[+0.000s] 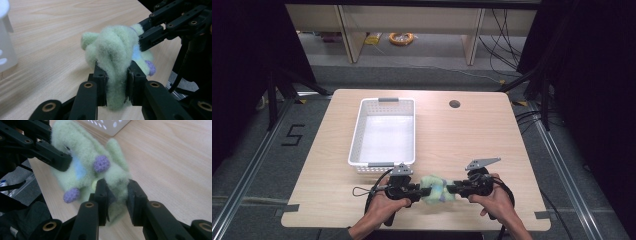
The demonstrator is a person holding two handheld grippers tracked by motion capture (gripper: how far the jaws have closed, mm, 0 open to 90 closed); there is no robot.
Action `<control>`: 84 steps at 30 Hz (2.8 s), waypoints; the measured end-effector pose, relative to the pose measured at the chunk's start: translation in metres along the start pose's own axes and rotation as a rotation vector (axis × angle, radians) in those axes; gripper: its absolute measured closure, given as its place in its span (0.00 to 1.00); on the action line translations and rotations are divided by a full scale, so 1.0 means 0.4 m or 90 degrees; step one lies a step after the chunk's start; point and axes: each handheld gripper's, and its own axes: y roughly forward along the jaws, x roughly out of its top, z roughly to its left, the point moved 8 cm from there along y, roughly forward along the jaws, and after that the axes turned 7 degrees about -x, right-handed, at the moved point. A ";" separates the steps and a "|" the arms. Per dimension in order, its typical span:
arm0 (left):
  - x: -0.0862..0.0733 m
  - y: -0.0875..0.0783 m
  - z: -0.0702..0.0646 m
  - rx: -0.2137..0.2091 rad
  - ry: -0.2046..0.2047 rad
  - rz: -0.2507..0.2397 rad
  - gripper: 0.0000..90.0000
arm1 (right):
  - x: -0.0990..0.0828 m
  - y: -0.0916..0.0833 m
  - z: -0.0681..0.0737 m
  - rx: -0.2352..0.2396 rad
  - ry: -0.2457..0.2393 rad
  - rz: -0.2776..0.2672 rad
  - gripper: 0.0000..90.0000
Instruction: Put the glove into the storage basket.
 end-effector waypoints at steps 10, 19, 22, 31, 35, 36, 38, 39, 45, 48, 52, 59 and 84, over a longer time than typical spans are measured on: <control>0.076 -0.062 -0.006 0.003 0.009 -0.037 0.81 | 0.088 -0.038 0.020 -0.021 -0.039 -0.005 0.82; 0.162 -0.146 0.014 0.038 0.032 -0.063 0.81 | 0.214 -0.061 0.049 -0.026 -0.076 -0.027 0.82; 0.186 -0.182 0.041 0.052 0.029 -0.076 0.81 | 0.272 -0.051 0.060 -0.030 -0.091 -0.033 0.82; 0.199 -0.260 0.091 0.092 0.030 -0.097 0.80 | 0.359 -0.004 0.090 -0.020 -0.116 -0.040 0.82; 0.200 -0.285 0.121 0.097 0.022 -0.097 0.80 | 0.391 0.029 0.106 -0.010 -0.117 -0.035 0.82; 0.201 -0.294 0.139 0.106 0.016 -0.097 0.80 | 0.404 0.046 0.110 -0.009 -0.114 -0.029 0.82; 0.202 -0.302 0.155 0.109 0.012 -0.094 0.80 | 0.419 0.065 0.107 -0.017 -0.122 -0.030 0.82; 0.203 -0.305 0.162 0.110 0.011 -0.094 0.80 | 0.425 0.073 0.109 -0.015 -0.121 -0.026 0.82; 0.208 -0.318 0.201 0.120 -0.005 -0.091 0.80 | 0.452 0.112 0.108 -0.006 -0.111 -0.017 0.82; 0.209 -0.321 0.231 0.131 -0.010 -0.079 0.80 | 0.468 0.143 0.102 -0.009 -0.111 -0.007 0.82; 0.207 -0.321 0.267 0.137 -0.026 -0.068 0.80 | 0.481 0.174 0.096 -0.012 -0.102 0.003 0.82; 0.203 -0.307 0.323 0.151 -0.055 -0.049 0.80 | 0.494 0.225 0.079 -0.029 -0.093 0.025 0.82; 0.165 -0.266 0.417 0.169 -0.103 0.011 0.80 | 0.484 0.346 0.040 -0.054 -0.056 0.104 0.82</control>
